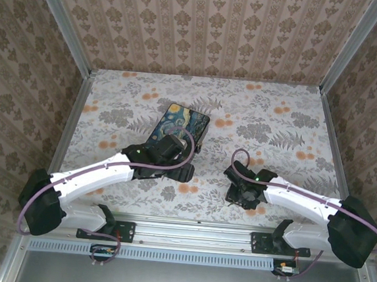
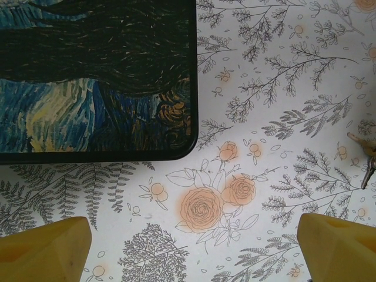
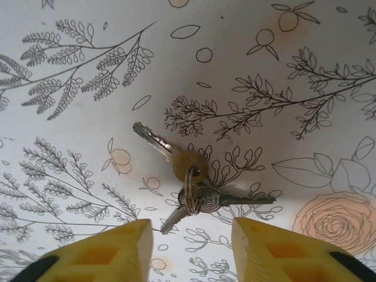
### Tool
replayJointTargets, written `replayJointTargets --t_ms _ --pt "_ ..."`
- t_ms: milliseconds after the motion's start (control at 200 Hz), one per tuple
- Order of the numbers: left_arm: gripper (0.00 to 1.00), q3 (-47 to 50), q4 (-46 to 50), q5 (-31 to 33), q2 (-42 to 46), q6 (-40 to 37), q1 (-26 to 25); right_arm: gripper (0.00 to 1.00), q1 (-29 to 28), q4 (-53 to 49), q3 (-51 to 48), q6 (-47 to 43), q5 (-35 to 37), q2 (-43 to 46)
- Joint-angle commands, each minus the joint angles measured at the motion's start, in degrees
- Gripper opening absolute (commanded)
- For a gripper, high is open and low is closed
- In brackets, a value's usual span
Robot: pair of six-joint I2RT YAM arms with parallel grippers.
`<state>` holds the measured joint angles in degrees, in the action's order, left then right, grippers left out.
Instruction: Unlock a padlock with a key
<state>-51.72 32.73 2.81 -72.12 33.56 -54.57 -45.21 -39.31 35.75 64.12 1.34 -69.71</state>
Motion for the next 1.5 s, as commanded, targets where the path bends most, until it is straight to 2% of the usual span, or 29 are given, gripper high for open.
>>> replayJointTargets --t_ms 0,90,225,510,645,795,955,1040,1285,1490 --pt "0.92 0.5 0.0 -0.4 1.1 -0.9 0.7 0.49 -0.6 0.4 0.3 4.0 0.8 -0.9" --pt "0.92 0.3 0.0 -0.5 0.9 -1.3 0.8 0.55 -1.1 2.0 0.3 6.8 0.8 -1.4" --pt "0.92 0.4 -0.1 -0.7 1.1 -1.9 1.5 0.55 -1.2 4.1 0.5 8.2 1.0 -4.1" --pt "0.92 0.8 0.4 -1.4 2.0 -3.2 2.2 0.28 -0.8 3.9 1.7 6.1 3.4 -8.4" --pt "0.92 1.1 0.1 -1.8 2.2 -3.6 2.5 0.24 1.1 4.7 1.0 4.7 2.9 -8.9" --pt "0.92 1.0 -0.2 -2.0 2.1 -3.8 2.7 0.27 3.1 3.1 2.7 0.1 2.8 -9.7" --pt "0.92 1.0 -0.2 -2.3 1.8 -4.1 3.0 0.38 3.5 -1.4 7.4 -3.4 3.6 -9.7" --pt "0.92 1.1 -0.6 -2.5 1.6 -4.1 3.2 0.40 3.2 -1.3 7.7 -3.0 2.5 -9.7" --pt "0.92 0.4 -0.5 -3.2 1.0 -5.1 3.5 0.41 1.2 0.5 4.8 1.3 3.2 -9.2" --pt "0.92 0.0 -0.4 -3.9 0.7 -5.5 3.5 0.34 1.7 0.0 6.1 -4.1 5.9 -13.4"
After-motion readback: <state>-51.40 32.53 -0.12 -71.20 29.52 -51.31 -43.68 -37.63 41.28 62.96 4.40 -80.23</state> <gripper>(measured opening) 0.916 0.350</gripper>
